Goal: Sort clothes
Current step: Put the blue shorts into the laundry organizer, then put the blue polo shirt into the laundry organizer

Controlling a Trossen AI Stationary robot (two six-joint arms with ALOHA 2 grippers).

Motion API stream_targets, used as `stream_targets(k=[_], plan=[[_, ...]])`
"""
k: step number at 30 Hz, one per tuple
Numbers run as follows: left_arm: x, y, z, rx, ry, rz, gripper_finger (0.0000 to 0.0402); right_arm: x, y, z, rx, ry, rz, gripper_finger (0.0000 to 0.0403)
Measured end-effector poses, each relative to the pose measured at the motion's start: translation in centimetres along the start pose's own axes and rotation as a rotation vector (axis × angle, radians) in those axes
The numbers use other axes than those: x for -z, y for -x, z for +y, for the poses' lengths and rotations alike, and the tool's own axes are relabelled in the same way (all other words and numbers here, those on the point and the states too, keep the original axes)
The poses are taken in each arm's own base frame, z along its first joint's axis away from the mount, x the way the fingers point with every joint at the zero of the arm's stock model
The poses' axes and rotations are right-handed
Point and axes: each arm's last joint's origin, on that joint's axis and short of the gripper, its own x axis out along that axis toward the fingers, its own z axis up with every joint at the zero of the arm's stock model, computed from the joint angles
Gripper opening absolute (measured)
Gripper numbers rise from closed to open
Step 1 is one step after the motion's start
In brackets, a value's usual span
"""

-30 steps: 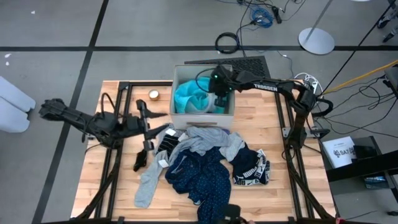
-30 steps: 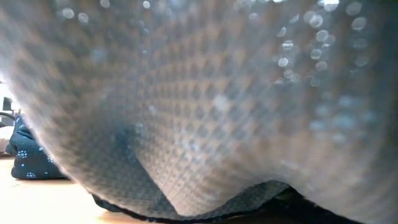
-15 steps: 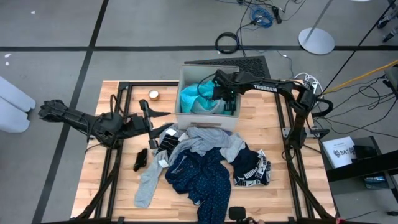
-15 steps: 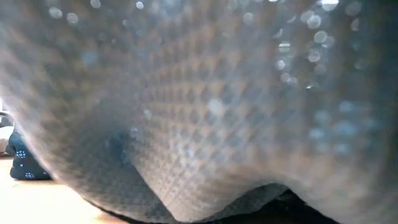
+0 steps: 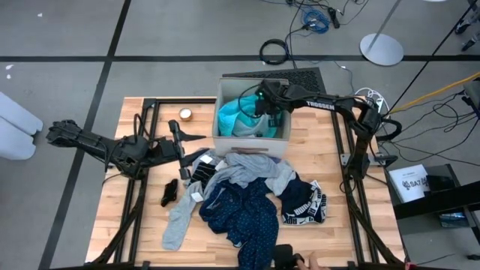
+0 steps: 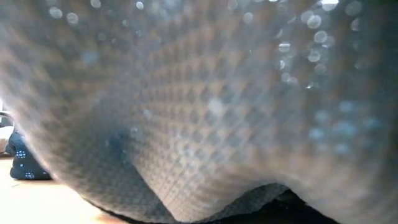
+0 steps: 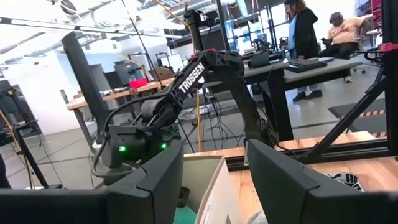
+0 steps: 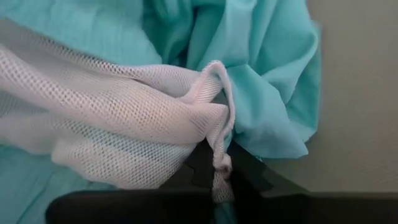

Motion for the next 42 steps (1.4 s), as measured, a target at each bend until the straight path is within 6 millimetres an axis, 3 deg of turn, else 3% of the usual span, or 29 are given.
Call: stream_targets(k=[7,12,17,24,29,32,36,39,42], plan=[[0.4,0.0,-0.2,0.019,0.017,0.033,0.0189,-2.0,1.3,1.4,0.174,0.1,0.073,0.0101],[0.8,0.0,-0.3,0.027,0.028,0.078,0.0189,-3.8,3.8,1.8,0.254,0.103,0.063,0.0191],[0.8,0.0,-0.2,0.004,0.017,0.075,0.0189,-5.5,7.3,0.7,0.283,0.097,-0.016,0.0264],[0.7,-0.1,0.1,-0.043,0.016,0.076,0.0189,-6.9,11.8,-1.9,0.333,-0.046,-0.159,0.0291],[0.3,-0.1,0.7,-0.141,0.051,0.044,0.0189,-8.1,16.4,-1.6,0.318,-0.03,-0.268,0.0286],[0.1,-0.1,0.5,-0.111,0.137,0.022,0.0189,-8.9,19.2,0.6,0.145,-0.044,-0.412,0.0282],[0.7,-0.2,-0.9,0.038,0.213,0.028,0.0189,-9.8,22.2,5.1,-0.209,-0.056,-0.571,0.0281],[0.7,-0.3,-1.7,0.098,0.261,0.027,0.0189,-10.2,24.0,9.5,-0.412,-0.054,-0.555,0.0281],[0.3,-0.3,-1.8,0.125,0.265,0.009,0.0189,-10.3,25.5,15.1,-0.505,-0.018,-0.498,0.0281]])
